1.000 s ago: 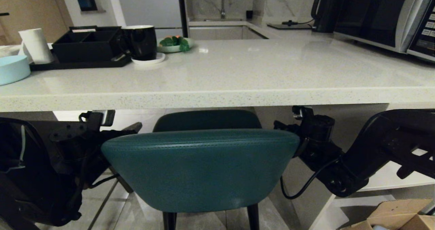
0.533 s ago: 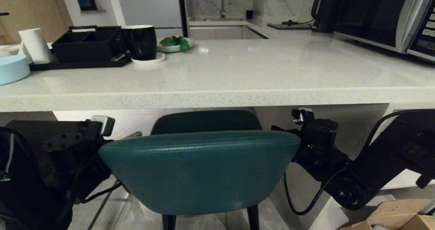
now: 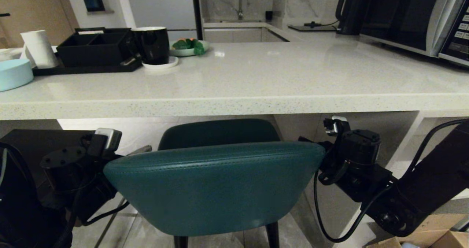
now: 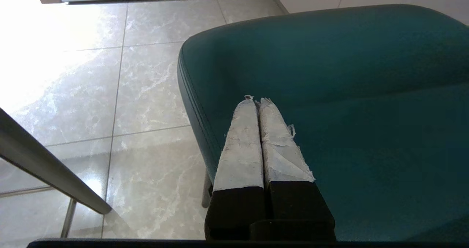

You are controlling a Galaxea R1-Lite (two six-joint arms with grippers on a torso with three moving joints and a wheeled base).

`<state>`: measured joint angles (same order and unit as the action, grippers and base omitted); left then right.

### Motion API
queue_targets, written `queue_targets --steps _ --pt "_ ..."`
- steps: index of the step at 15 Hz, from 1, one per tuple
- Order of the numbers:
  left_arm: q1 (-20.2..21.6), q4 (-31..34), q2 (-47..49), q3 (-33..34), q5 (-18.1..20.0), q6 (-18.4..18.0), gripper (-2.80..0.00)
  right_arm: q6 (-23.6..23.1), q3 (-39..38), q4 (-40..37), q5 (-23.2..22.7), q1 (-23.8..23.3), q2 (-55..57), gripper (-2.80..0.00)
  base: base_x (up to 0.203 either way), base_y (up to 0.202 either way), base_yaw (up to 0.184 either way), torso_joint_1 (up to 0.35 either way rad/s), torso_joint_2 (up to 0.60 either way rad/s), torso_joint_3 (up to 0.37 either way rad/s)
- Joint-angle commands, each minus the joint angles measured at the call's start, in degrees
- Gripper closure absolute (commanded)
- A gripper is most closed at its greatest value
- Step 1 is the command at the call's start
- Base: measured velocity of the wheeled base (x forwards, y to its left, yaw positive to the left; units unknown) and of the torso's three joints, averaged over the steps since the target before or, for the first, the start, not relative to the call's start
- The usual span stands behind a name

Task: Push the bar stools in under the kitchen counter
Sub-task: Pull the blue chair out from under the dining table

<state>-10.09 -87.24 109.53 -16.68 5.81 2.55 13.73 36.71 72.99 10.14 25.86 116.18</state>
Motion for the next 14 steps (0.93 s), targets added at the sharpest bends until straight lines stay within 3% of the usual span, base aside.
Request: queue_targets --steps 1,8,12,14 --pt "-0.19 -0.43 -0.11 -0.11 0.07 0.00 0.00 0.07 -0.68 0.40 0.05 0.48 -1.37 0.00 -0.098 0.000 0.001 0.016 0.00 -0.002" --pt "-0.46 -0.43 0.26 -0.57 0.07 0.00 0.00 -0.28 -0.56 0.32 0.14 2.09 -1.92 0.00 -0.180 0.000 -0.002 0.000 0.00 0.002" --pt "-0.46 -0.43 1.78 -2.17 -0.03 -0.09 0.00 -0.33 1.06 -1.56 0.24 2.01 -1.66 0.00 0.000 0.000 0.000 0.000 0.00 0.000" --pt "-0.53 -0.43 2.94 -4.06 -1.85 -0.09 0.00 -0.52 2.17 -4.32 1.12 2.36 -1.76 0.00 0.000 0.000 0.000 0.000 0.00 0.000"
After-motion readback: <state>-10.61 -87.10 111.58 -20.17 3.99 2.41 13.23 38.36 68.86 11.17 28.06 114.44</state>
